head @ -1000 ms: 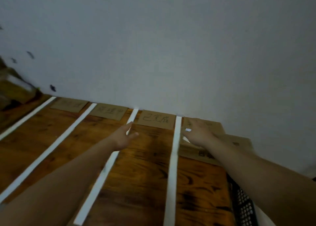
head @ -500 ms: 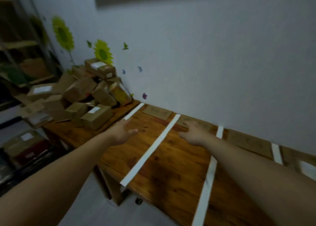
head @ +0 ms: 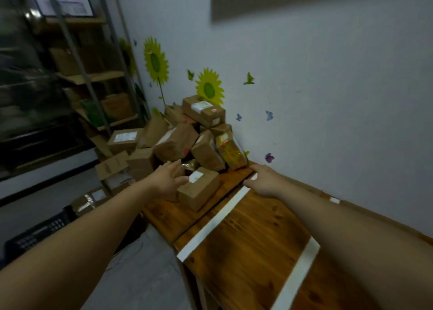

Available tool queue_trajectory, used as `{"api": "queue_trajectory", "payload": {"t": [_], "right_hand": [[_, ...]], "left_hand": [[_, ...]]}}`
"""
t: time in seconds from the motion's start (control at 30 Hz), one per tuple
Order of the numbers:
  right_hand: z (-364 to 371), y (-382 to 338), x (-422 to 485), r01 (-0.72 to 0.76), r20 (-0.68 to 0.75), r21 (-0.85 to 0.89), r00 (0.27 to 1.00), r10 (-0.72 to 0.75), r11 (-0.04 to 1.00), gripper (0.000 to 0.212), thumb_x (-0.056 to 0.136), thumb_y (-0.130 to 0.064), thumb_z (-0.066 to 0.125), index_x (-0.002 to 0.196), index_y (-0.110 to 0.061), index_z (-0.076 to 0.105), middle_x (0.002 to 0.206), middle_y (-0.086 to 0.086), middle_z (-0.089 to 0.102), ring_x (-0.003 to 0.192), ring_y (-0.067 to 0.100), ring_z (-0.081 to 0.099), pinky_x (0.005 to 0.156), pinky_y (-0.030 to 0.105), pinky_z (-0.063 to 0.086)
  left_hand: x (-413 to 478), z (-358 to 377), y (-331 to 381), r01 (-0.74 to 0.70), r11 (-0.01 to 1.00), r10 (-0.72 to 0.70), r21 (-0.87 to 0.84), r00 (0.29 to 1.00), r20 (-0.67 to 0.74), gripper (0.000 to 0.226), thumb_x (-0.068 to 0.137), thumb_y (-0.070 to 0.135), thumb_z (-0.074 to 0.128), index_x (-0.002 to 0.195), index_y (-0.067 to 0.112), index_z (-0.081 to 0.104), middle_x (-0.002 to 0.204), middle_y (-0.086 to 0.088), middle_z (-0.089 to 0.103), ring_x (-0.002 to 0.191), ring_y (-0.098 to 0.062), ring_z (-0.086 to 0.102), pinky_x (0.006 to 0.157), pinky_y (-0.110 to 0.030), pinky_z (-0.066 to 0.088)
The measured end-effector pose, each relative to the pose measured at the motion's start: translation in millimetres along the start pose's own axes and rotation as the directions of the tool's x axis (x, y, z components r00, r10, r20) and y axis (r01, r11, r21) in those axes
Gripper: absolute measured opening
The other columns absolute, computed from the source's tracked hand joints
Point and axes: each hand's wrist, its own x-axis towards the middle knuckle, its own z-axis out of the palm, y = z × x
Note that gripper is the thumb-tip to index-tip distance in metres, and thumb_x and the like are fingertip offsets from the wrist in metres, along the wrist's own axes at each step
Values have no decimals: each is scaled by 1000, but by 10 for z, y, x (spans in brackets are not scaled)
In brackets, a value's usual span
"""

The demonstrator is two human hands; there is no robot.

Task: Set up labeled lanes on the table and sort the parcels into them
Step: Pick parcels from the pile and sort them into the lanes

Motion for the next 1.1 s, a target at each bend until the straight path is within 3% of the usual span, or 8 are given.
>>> {"api": "queue_trajectory", "payload": {"t": [0.17, 0.27, 0.33, 0.5, 0.73, 0.83, 1.03, 1.1], "right_hand": [[143, -671, 774, 47, -33, -77, 998, -49, 996, 70, 88, -44, 60, 147, -16, 33, 148, 11, 38, 129, 29, 43, 102, 36, 39], [271, -1073, 1248, 84, -93, -74, 992, -91, 994, 60, 88, -40, 61, 141, -17, 42, 141, 9, 46, 123, 28, 48, 89, 30, 39], [407, -1327, 1546, 80, -120, -62, 989, -87, 995, 58, 89, -39, 61, 140, -18, 43, 142, 8, 47, 123, 27, 48, 88, 28, 38], [825, -1922, 2143, -13, -148, -34, 989, 8, 999, 63, 88, -40, 61, 144, -18, 38, 144, 9, 43, 127, 26, 46, 102, 35, 40], [1067, -2428, 2845, -17, -160, 56, 987, 26, 998, 53, 84, -47, 63, 132, -30, 49, 127, -1, 57, 103, 14, 53, 83, 28, 41], [1226, -2468, 3182, -28, -162, 112, 986, 46, 993, 50, 88, -45, 61, 134, -29, 49, 133, -2, 56, 113, 16, 53, 89, 26, 38], [1515, -2321, 3800, -114, -148, 191, 978, 143, 975, 59, 91, -49, 55, 143, -26, 38, 138, 1, 53, 124, 25, 51, 103, 34, 39], [1581, -2229, 3896, -176, -133, 218, 969, 208, 960, 67, 91, -49, 55, 147, -24, 30, 139, 4, 53, 123, 26, 52, 104, 35, 40]], "left_hand": [[626, -572, -595, -15, 999, 13, -35, 999, -36, 76, 87, 51, 55, 149, 31, 16, 158, -3, 12, 144, -23, 14, 116, -44, 21], [1024, -887, -961, -24, 999, 21, -29, 996, -87, 73, 88, 51, 54, 149, 32, 17, 158, -4, 13, 144, -25, 14, 116, -44, 18], [1294, -1075, -1220, -32, 999, 28, -43, 995, -92, 74, 88, 51, 53, 149, 31, 16, 158, -5, 11, 144, -27, 11, 115, -46, 16], [1874, -1528, -1806, -67, 995, 66, -72, 998, -16, 76, 88, 50, 55, 149, 29, 16, 158, -6, 13, 144, -27, 15, 116, -46, 19], [2643, -1888, -2125, -93, 964, 104, -251, 994, 31, 71, 90, 44, 55, 149, 29, 19, 154, -7, 25, 137, -27, 30, 107, -41, 29], [2994, -1768, -2149, -63, 964, 89, -259, 992, 87, 73, 89, 43, 57, 149, 24, 21, 153, -8, 28, 136, -27, 33, 105, -38, 32], [3703, -1474, -2083, -28, 981, 71, -190, 973, 219, 63, 92, 38, 55, 143, 9, 32, 139, -10, 47, 113, -19, 52, 74, -18, 38], [3855, -1389, -2079, 14, 972, 50, -237, 963, 263, 55, 92, 36, 56, 137, 8, 39, 120, -5, 57, 90, -12, 56, 63, -15, 39]]}}
